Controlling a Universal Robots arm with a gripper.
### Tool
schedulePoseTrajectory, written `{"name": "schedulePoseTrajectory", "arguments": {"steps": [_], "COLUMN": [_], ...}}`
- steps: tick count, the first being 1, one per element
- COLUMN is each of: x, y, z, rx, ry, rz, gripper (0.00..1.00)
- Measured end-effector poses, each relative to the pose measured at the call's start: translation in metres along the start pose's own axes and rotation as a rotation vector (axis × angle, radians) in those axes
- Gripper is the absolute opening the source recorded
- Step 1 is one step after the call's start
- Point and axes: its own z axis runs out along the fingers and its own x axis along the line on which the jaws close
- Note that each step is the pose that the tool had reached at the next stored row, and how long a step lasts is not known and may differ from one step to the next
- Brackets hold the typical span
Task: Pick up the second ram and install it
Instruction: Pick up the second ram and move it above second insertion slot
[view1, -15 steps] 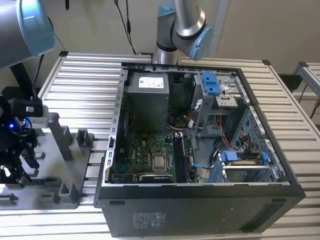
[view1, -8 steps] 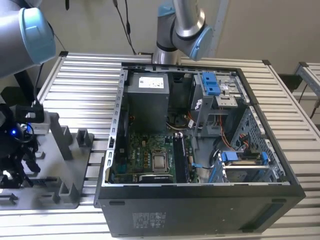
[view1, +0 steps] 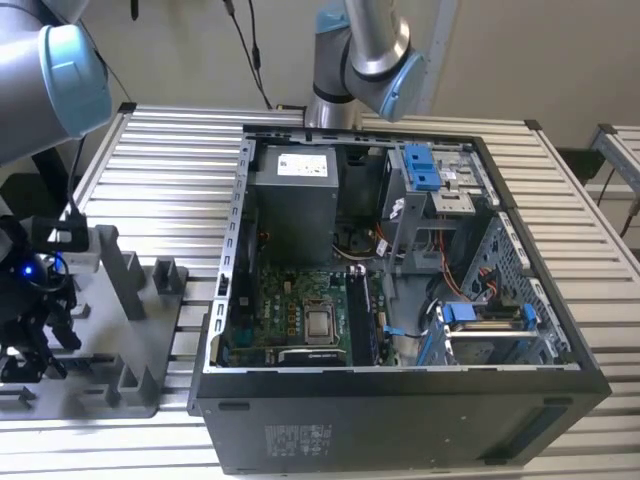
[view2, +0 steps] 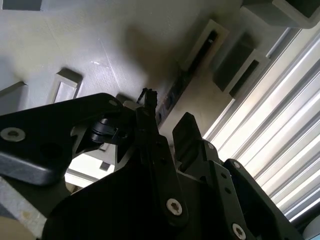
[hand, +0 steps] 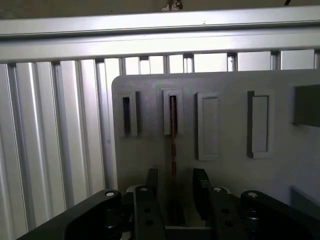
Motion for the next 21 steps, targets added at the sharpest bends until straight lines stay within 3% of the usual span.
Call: {"name": "schedulePoseTrajectory", "arguments": {"steps": [10, 15, 17, 21], "x": [0.0003, 0.0003, 0.0003, 0.0003], "y": [0.0006, 0.0005, 0.0005, 0.0006], "z": [0.0002, 0.0002, 0.0002, 0.0001], "rx": [-0.0008, -0.0014, -0.0017, -0.0022], "ry": [0.0001, 0.0002, 0.0002, 0.0002], "rz": [0.0, 0.0, 0.0, 0.0], "gripper": [0.42, 0.27, 0.15, 0.14]}}
